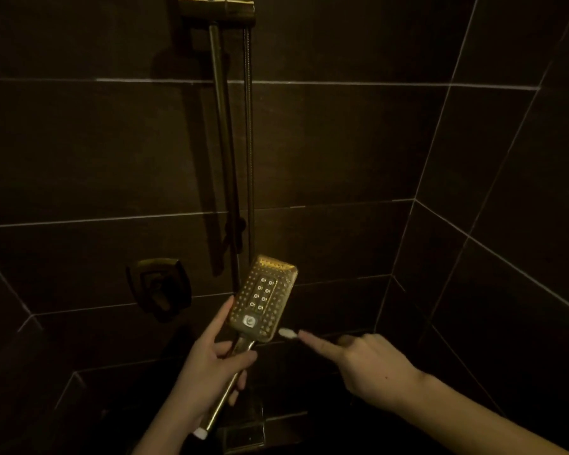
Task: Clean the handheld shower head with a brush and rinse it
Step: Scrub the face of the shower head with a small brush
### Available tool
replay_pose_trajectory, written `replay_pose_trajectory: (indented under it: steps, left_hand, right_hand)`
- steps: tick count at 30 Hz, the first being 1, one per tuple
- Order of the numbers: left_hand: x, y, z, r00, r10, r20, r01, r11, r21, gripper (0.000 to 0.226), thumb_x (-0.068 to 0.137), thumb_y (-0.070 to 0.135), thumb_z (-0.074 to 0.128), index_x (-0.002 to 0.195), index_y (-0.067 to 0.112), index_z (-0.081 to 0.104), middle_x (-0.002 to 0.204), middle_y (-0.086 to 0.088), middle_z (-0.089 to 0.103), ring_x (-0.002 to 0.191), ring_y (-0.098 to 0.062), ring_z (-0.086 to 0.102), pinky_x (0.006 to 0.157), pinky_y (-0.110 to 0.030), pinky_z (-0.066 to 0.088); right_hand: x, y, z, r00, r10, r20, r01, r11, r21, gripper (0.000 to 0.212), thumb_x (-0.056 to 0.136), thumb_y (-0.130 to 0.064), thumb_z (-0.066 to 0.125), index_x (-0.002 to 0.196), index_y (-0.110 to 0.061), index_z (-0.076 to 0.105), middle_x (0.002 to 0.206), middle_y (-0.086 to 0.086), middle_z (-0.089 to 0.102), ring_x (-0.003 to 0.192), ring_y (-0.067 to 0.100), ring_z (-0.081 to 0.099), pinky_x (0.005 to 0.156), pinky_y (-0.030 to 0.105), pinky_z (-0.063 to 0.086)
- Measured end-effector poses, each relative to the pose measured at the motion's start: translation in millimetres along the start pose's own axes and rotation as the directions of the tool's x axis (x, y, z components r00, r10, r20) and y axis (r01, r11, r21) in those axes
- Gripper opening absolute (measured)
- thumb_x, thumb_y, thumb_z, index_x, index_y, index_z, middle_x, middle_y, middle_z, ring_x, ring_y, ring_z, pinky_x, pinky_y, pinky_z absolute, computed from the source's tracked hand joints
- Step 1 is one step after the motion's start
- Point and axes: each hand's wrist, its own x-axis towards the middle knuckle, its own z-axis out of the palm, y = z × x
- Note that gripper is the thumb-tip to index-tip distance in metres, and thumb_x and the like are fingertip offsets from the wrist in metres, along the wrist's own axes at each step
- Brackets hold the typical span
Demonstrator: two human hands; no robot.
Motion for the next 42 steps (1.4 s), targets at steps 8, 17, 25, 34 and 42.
replay_pose_trajectory:
  steps: [8,17,25,34,42]
  left_hand:
    - [-1,9,2,0.999,0.039,-0.023,-0.039,0.999,0.013,0.105,0.087,0.003,0.078,0.146,0.072,0.025,0.095,-0.013,0.079,0.058,-0.023,0.066,0.044,-0.032,0.051]
    - [1,1,6,0.999,0.03,-0.042,-0.029,0.999,0.032,0.107,0.086,0.005,0.079,0.143,0.076,0.023,0.094,-0.013,0.08,0.057,-0.025,0.068,0.044,-0.032,0.052]
    - [2,4,6,0.996,0.072,-0.044,-0.07,0.997,0.034,0.108,0.086,0.002,0.078,0.132,0.085,0.027,0.095,-0.013,0.08,0.055,-0.024,0.068,0.042,-0.032,0.052]
    - [-2,4,7,0.995,0.079,-0.058,-0.078,0.997,0.012,0.107,0.087,-0.003,0.076,0.135,0.079,0.028,0.094,-0.015,0.079,0.055,-0.025,0.067,0.041,-0.032,0.051]
    - [-1,10,8,0.994,0.066,-0.086,-0.066,0.998,0.001,0.106,0.088,0.004,0.077,0.144,0.074,0.02,0.092,-0.013,0.08,0.058,-0.026,0.067,0.044,-0.033,0.052]
  right_hand:
    - [13,2,-36,0.966,0.143,-0.215,-0.155,0.987,-0.042,0.095,0.097,-0.015,0.046,0.143,-0.055,-0.026,0.067,-0.015,0.031,0.047,0.006,0.039,0.045,0.017,0.025]
    - [13,-11,-13,0.995,0.034,-0.09,-0.045,0.992,-0.12,0.095,0.093,-0.018,0.052,0.151,-0.047,-0.017,0.072,-0.013,0.032,0.042,0.005,0.03,0.041,0.019,0.016]
    - [15,-17,-9,0.996,0.043,-0.079,-0.044,0.999,-0.02,0.096,0.097,-0.016,0.047,0.142,-0.054,-0.029,0.089,0.003,0.058,0.051,0.006,0.034,0.05,0.027,0.032]
    - [25,-8,-25,0.979,0.126,-0.161,-0.132,0.991,-0.027,0.097,0.095,-0.012,0.046,0.141,-0.054,-0.029,0.081,-0.004,0.05,0.049,0.004,0.034,0.047,0.025,0.031]
    - [27,-28,-12,0.993,-0.116,0.037,0.12,0.977,-0.176,0.092,0.1,-0.023,0.047,0.143,-0.047,-0.03,0.1,0.013,0.059,0.049,0.011,0.029,0.047,0.033,0.038]
